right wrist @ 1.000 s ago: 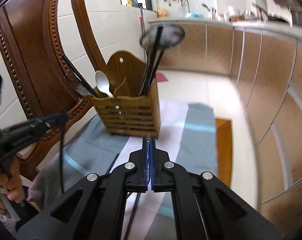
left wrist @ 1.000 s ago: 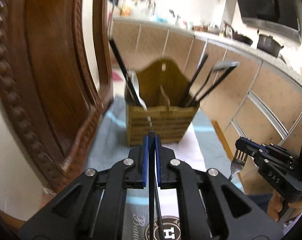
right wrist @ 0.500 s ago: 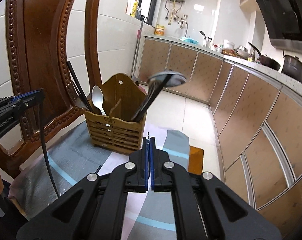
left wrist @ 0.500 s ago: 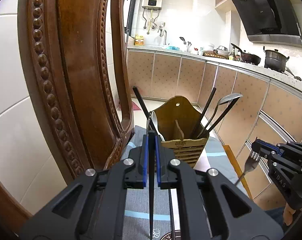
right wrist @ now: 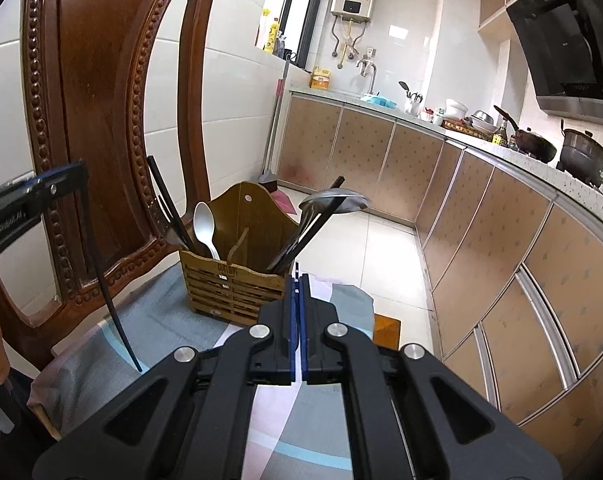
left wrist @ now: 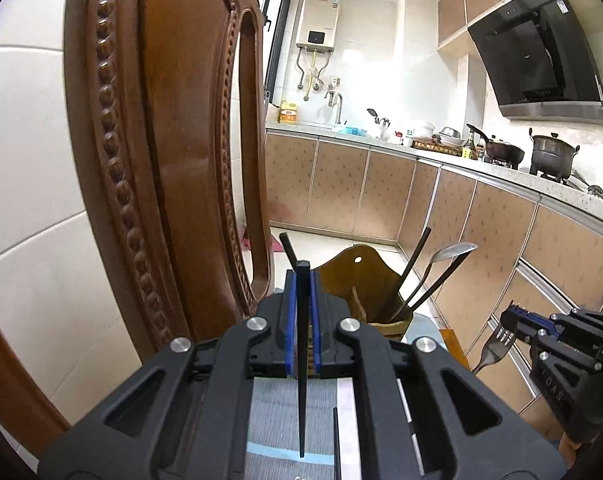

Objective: Organize utensils
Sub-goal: 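Carry the chopstick and fork over the wooden holder, drop them in, open both grippers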

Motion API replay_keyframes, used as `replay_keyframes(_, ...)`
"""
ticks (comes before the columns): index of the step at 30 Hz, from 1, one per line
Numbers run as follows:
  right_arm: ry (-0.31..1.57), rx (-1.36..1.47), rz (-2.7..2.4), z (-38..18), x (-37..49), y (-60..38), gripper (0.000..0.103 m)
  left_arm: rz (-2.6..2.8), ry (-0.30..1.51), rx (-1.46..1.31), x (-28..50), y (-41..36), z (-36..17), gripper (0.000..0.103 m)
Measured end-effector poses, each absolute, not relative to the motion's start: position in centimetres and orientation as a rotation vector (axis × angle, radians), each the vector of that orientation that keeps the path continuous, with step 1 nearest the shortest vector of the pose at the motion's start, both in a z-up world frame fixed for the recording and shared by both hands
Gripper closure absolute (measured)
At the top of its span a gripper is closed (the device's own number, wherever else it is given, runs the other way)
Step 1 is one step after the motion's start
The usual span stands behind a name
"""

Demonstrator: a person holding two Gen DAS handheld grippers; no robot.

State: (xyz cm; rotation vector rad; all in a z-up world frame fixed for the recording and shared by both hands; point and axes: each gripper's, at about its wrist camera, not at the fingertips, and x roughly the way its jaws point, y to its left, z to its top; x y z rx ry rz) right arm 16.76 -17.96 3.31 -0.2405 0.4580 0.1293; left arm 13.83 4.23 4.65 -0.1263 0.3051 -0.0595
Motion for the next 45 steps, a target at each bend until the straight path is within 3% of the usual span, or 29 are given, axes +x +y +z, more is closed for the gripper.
replay_keyframes(7,0.435,-0.244,0.125,5.3,17.8,-17.8,0.101,-0.114,0.304,-0.095,15.6,2.6,7.0,0.096)
replay_keyframes(19,0.276,-0.189,0.013,12.7,23.0,-18.6,0.101,-0.144,0.116,-0.062,19.8,0.7,15.1,0.096)
replay_keyframes(30,0.335,-0.266,0.008,9.3,28.8,-16.2,0.101,-0.138,0.144,-0.135,26.7,1.0,11.0,0.096)
replay_keyframes(41,0.423,-0.316,0.034,5.2,31.4,-14.3,0.101,-0.16,0.208,-0.148,28.6,1.1,7.0,0.096)
replay_keyframes(45,0.423,-0.31,0.043,5.4,30.8,-14.2,0.092,-0.166,0.208,-0.159,27.9,1.3,7.1,0.095)
